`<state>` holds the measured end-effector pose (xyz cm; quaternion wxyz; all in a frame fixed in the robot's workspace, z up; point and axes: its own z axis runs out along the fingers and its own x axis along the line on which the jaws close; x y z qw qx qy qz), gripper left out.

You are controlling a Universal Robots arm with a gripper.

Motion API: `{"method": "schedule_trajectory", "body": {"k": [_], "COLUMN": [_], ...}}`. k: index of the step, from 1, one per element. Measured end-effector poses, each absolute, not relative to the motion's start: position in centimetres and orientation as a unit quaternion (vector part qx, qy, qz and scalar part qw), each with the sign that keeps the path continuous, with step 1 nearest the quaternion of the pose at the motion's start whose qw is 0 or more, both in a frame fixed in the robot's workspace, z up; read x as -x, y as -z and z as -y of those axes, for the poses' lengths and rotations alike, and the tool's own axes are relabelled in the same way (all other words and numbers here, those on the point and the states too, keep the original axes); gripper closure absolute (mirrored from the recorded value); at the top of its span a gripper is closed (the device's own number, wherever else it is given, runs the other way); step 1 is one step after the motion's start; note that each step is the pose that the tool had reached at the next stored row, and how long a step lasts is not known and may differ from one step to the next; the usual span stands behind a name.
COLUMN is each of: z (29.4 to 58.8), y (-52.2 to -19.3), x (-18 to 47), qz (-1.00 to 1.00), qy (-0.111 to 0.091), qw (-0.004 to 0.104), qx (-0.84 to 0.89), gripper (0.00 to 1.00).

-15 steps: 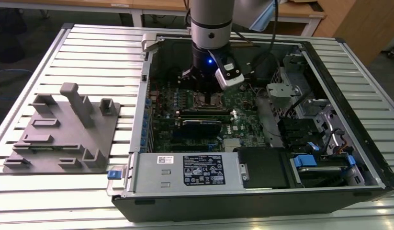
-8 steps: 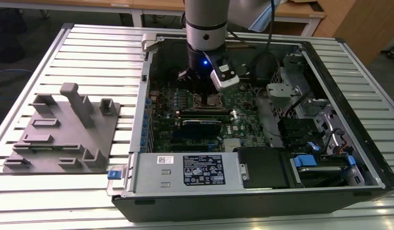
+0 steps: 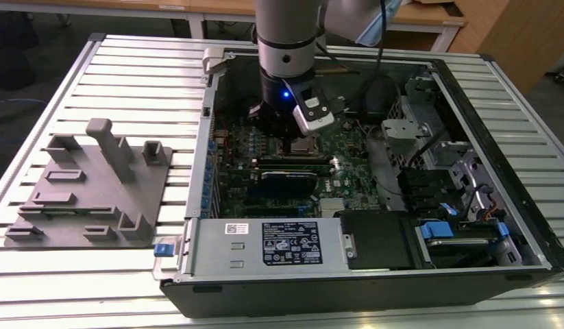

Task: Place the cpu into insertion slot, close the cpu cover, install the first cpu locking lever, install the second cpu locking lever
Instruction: 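Install the second cpu locking lever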

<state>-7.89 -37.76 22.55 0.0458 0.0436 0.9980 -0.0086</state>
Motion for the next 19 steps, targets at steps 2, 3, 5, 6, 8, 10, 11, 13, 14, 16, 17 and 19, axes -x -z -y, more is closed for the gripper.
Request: {"method": "schedule_trajectory", "body": {"k": [2,3,5,6,8,10,11,13,14,16,17,19], "z": [37.86,37.89,37.89,37.89,37.89,37.9,37.9,37.9,37.9,37.89,37.89,37.9], "y": [-22.34,-22.28,-22.27,-22.26,-22.13,-22.05,-22.05,-22.04,-22.03,-21.96,-21.89,-21.68], "x": [8.04,8.09,8.12,8.12,8.14,8.15,8.15,8.15,8.15,8.16,8.19,8.26], "qz": [-0.998,-0.998,-0.998,-0.998,-0.998,-0.998,-0.998,-0.998,-0.998,-0.998,-0.998,-0.998], "qy": [0.009,0.009,0.009,0.009,0.009,0.009,0.009,0.009,0.009,0.008,0.008,0.009], "qw": [0.046,0.046,0.046,0.046,0.046,0.046,0.046,0.046,0.046,0.046,0.046,0.046], "qx": [-0.044,-0.044,-0.044,-0.043,-0.044,-0.044,-0.044,-0.044,-0.044,-0.044,-0.044,-0.044], "gripper": [0.89,0.89,0.89,0.89,0.89,0.89,0.89,0.89,0.89,0.89,0.89,0.89]}}
